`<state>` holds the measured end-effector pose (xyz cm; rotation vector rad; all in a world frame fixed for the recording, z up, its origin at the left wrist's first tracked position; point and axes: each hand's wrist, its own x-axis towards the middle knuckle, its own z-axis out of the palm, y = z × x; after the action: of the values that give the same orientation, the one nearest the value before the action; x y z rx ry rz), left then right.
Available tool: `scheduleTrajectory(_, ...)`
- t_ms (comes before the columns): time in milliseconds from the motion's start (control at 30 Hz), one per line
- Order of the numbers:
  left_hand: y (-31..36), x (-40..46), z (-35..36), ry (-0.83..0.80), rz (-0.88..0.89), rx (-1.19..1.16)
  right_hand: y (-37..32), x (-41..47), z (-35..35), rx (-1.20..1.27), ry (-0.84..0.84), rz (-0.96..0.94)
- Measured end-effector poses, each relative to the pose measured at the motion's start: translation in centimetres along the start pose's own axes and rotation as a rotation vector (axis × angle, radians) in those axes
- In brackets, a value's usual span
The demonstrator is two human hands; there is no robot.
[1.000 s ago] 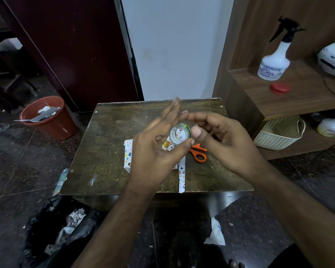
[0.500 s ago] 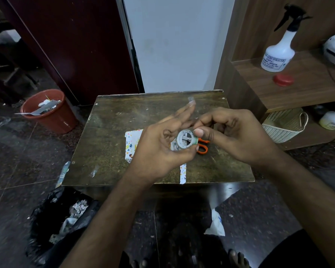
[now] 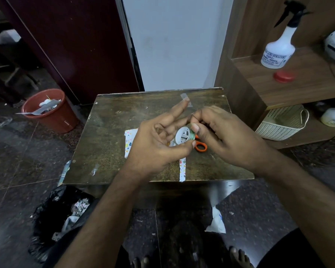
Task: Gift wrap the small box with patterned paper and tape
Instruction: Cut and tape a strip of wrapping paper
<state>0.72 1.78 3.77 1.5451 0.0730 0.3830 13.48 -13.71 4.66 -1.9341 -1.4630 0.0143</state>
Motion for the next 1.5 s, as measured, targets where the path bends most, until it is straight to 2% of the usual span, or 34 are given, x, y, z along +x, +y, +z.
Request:
scheduleTrajectory(467, 0.2, 0.4, -0.2, 0.094, -0.011, -0.01, -0.7, -0.1, 0.2, 0.073, 0.023, -0.034)
scheduleTrajectory(700, -0.1, 0.5, 0.1, 0.175, -0.018, 0.045, -0.4, 0.0, 0.5, -0.007, 0.081, 0.031)
scheduleTrajectory(900, 0.2, 0.6, -0.2, 0.247, -0.062, -0.01, -1.0, -0.2, 0.3, 0.002, 0.082, -0.005)
scheduleTrajectory(1067, -0.2, 0.5, -0.1, 0.242, -0.081, 0.05, -0.9, -0.1, 0.2, 0.012, 0.156, -0.01)
scheduleTrajectory(1200, -0.5, 0.6, -0.1, 0.252, -0.107, 0.054, -1.0, 0.1, 0.4, 0.073, 0.166, 0.039)
scheduleTrajectory(1333, -0.8, 0.6, -0.2, 0.243, -0.137, 0.07, -1.0, 0.1, 0.7, 0.254, 0.193, 0.116)
scheduleTrajectory(1500, -0.8, 0.8, -0.2, 0.25, -0.138, 0.045, -0.8, 0.0, 0.6, 0.327, 0.225, 0.112)
